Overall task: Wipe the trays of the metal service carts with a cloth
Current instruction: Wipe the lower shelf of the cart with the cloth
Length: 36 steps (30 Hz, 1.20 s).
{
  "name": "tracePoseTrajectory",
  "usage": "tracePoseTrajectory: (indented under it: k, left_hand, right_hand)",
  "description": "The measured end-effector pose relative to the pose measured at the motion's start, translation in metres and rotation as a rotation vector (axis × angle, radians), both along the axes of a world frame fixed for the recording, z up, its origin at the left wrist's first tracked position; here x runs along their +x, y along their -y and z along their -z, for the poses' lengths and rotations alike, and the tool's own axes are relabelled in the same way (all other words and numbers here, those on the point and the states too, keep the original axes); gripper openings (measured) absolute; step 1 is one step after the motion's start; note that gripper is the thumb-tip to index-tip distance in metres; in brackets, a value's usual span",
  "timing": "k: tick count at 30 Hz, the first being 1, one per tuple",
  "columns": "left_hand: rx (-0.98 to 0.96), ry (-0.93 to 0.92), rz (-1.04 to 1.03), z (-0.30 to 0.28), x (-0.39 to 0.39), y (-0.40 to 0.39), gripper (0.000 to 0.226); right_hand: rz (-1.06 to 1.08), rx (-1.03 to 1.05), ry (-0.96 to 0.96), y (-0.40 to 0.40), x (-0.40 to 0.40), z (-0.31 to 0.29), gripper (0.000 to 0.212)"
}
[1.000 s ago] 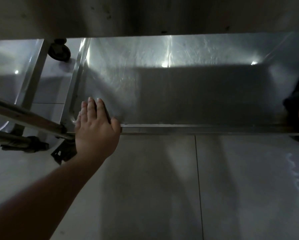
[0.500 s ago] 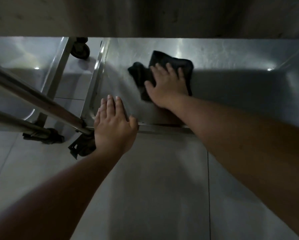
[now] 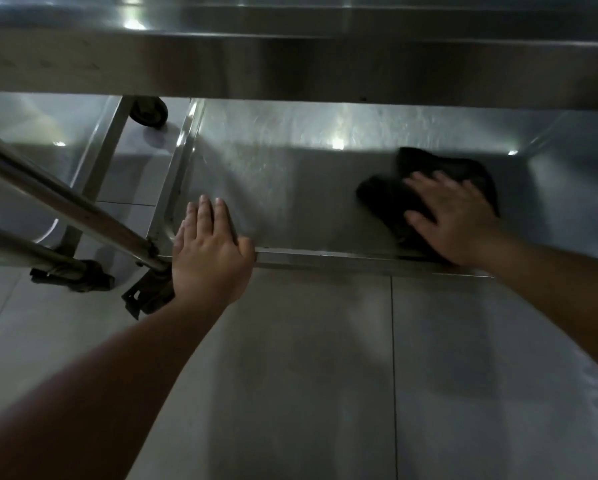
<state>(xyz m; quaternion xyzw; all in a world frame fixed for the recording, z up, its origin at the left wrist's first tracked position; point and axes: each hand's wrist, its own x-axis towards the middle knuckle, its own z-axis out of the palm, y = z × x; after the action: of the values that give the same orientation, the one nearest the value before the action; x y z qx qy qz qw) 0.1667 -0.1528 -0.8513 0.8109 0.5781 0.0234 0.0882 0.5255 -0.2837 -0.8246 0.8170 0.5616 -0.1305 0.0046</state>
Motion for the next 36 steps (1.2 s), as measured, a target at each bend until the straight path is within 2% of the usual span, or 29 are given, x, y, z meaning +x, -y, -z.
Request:
tracePoseTrajectory:
  k: [5,7,9,11,13,15,22,25,32,36]
  left_hand:
    - [0.008,-0.007,-0.013,0.002,0.002,-0.001,0.078]
    - [0.012,-0.006,-0.015,0.003,0.002,-0.001,0.078]
    - [0.012,-0.006,-0.017,0.003,0.003,0.0,0.078]
    - [0.014,-0.005,-0.022,0.003,0.004,0.001,0.078]
    - [0.018,-0.004,-0.026,0.003,0.004,0.001,0.078]
    - [0.016,-0.009,-0.022,0.002,0.005,0.0,0.078]
    - [-0.024,-0.021,-0.007,-0.005,0.006,0.003,0.076]
    - [-0.065,-0.04,0.0,-0.009,0.007,0.001,0.077]
    - [-0.138,-0.125,0.033,-0.018,0.008,-0.004,0.074]
    - [-0.178,-0.145,0.057,-0.038,0.016,-0.006,0.073]
  right_hand:
    - [0.549,0.008,0.031,0.082,0.118,0.005,0.08]
    - [0.814,0.058,-0.026,0.112,0.15,0.014,0.079]
    - [1.033,0.106,-0.132,0.126,0.163,0.026,0.089]
    - [1.114,0.135,-0.107,0.121,0.146,0.029,0.088]
    - [1.066,0.15,0.021,0.105,0.108,0.022,0.079]
    - [0.933,0.156,0.086,0.089,0.062,0.014,0.073]
    - [0.013,0.162,0.042,0.05,-0.078,0.008,0.089]
    - [-0.279,0.193,0.026,0.04,-0.106,0.011,0.076]
    - [-0.554,0.395,0.072,0.013,-0.125,-0.004,0.036]
    - [-0.506,0.323,-0.014,0.009,-0.137,-0.022,0.031]
